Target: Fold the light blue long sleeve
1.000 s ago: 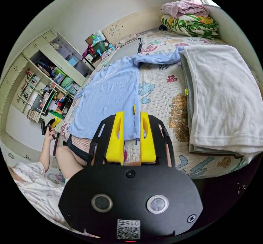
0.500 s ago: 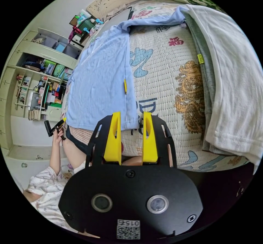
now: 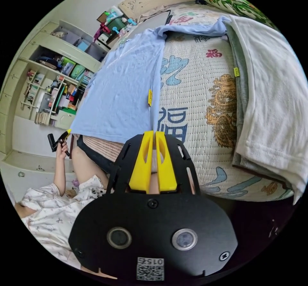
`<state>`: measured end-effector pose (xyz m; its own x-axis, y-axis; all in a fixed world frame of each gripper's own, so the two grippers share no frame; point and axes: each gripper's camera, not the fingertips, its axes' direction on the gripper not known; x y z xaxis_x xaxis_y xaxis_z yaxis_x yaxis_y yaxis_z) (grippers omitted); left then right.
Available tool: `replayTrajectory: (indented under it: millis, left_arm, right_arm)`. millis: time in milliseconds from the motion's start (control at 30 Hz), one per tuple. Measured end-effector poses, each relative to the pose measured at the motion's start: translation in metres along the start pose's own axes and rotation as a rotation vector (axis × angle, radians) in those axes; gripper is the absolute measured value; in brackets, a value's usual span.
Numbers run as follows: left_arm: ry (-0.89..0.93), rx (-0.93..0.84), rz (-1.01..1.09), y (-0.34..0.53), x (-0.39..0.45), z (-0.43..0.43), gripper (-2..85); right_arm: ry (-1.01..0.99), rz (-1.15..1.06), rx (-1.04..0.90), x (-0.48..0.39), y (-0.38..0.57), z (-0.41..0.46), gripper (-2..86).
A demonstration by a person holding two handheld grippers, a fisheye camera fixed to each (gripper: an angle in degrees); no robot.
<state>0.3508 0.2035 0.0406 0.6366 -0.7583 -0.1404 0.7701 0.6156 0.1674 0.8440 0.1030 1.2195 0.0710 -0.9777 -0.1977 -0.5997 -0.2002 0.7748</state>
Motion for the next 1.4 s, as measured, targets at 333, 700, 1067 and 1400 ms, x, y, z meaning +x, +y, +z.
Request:
replayTrajectory:
  millis: [333,700,1067,1400]
  left_arm:
    - [-0.176,-0.134,-0.041,-0.038,0.050,0.025,-0.3]
    - [-0.380,-0.239,0.049,-0.115,0.160,0.046,-0.1]
    - [-0.708,-0.265,0.282,-0.168,0.293,0.067,-0.1]
    - [-0.541,-0.259,0.218,-0.222,0.284,0.033,-0.1]
  right_arm:
    - [0.199,-0.117,-0.087,-0.012,0.019,0.085,0.1]
    - [0.452,-0.257,-0.097,-0.031,0.036,0.167,0.3]
    - [0.516,-0.278,-0.087,-0.012,0.036,0.212,0.2]
    - [0.537,-0.280,-0.080,0.012,0.031,0.218,0.3]
